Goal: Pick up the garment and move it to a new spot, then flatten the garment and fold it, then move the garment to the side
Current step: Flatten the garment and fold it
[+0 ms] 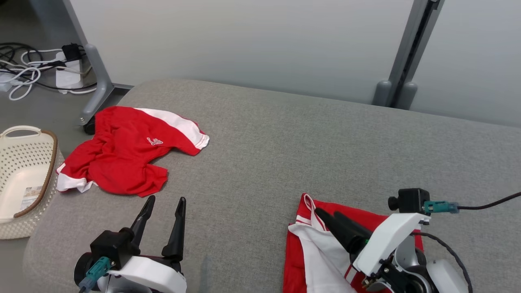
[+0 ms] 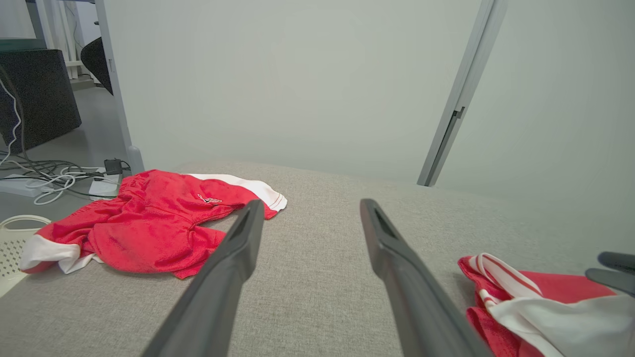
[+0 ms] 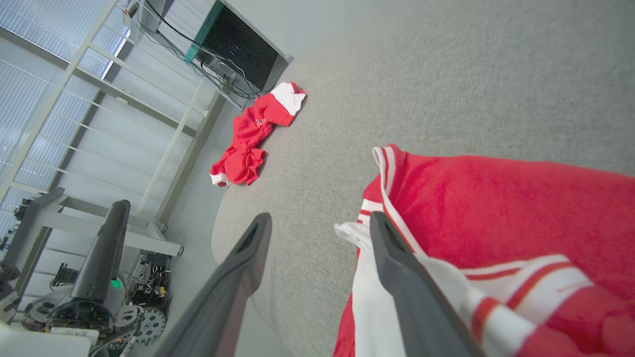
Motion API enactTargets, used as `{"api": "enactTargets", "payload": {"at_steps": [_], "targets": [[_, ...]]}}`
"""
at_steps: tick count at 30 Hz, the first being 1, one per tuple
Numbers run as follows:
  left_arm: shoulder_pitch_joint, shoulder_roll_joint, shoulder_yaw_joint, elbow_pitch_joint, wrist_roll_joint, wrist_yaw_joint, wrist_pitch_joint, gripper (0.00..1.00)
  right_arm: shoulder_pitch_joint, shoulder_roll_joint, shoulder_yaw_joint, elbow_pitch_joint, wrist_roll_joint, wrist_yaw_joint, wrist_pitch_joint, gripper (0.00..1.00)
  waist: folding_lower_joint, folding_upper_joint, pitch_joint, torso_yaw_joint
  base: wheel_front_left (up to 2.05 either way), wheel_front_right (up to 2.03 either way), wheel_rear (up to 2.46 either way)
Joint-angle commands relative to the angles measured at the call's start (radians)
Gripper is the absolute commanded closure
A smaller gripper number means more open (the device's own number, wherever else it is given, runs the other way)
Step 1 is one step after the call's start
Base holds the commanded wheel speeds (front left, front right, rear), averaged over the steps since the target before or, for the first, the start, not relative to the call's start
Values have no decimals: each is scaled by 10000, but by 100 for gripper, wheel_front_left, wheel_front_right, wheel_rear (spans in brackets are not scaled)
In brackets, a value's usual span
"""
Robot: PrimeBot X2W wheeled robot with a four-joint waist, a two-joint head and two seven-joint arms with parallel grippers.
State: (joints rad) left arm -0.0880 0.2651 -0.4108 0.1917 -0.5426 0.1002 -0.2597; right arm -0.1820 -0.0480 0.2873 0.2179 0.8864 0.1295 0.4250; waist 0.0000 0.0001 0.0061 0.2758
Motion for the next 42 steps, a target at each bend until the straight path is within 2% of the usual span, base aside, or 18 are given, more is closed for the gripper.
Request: {"api": "enactTargets", "payload": {"at_steps": [1, 6, 13, 16, 18, 24, 25, 26, 27, 31, 37, 42], "targets": [[35, 39, 39, -2, -9, 56, -23, 0, -124, -56, -58, -391, 152, 25, -188, 0, 0, -1, -137, -219, 0, 0, 0], [140, 23, 37, -62, -14, 110, -28, 0, 86, -185, -671, -1603, 134, 23, -444, 0, 0, -1, -265, -556, 0, 0, 0], [209, 11, 95, -192, 22, 128, -45, 0, 732, -801, -2794, -3034, -749, 25, -465, 0, 0, -1, -359, -890, 0, 0, 0], [240, -18, 114, -232, 50, 130, -49, 0, 1096, -934, -3771, -3176, -1455, 25, -688, 0, 0, -1, -377, -930, 0, 0, 0], [262, -16, 152, -279, 71, 132, -51, 0, 1321, -793, -4170, -3114, -1687, 25, -761, 0, 0, -1, -374, -963, 0, 0, 0], [209, -44, 177, -403, 165, 121, -55, 0, 1617, -602, -4428, -2582, -2206, 23, -939, 0, 0, -1, -309, -952, 0, 0, 0], [179, -42, 175, -417, 170, 106, -56, 0, 1616, -615, -4353, -2429, -2344, 25, -992, 23, 0, -1, -293, -923, 0, 0, 0], [147, -44, 170, -427, 188, 88, -56, 0, 1604, -657, -4264, -2277, -2464, 25, -1048, 68, 0, -1, -272, -881, 0, 0, 0], [113, -49, 158, -414, 212, 57, -56, 0, 1628, -861, -3900, -1919, -2846, 25, -1146, 100, 0, -1, -234, -757, 0, 0, 0], [42, -86, 114, -329, 227, -15, -58, 0, 1754, -1159, -3056, -891, -3610, 23, -1409, 100, 0, -1, -187, -416, 0, 0, 0], [53, -58, 134, -256, 223, -21, -58, 0, 1666, -989, -1875, 429, -3301, 23, -1568, 100, 0, -1, -144, 55, 0, 0, 0], [-42, -61, 132, -227, 217, -63, -59, 0, 1332, -729, -793, 936, -2789, 23, -1846, 100, 0, -1, -83, 321, 0, 0, 0]]}}
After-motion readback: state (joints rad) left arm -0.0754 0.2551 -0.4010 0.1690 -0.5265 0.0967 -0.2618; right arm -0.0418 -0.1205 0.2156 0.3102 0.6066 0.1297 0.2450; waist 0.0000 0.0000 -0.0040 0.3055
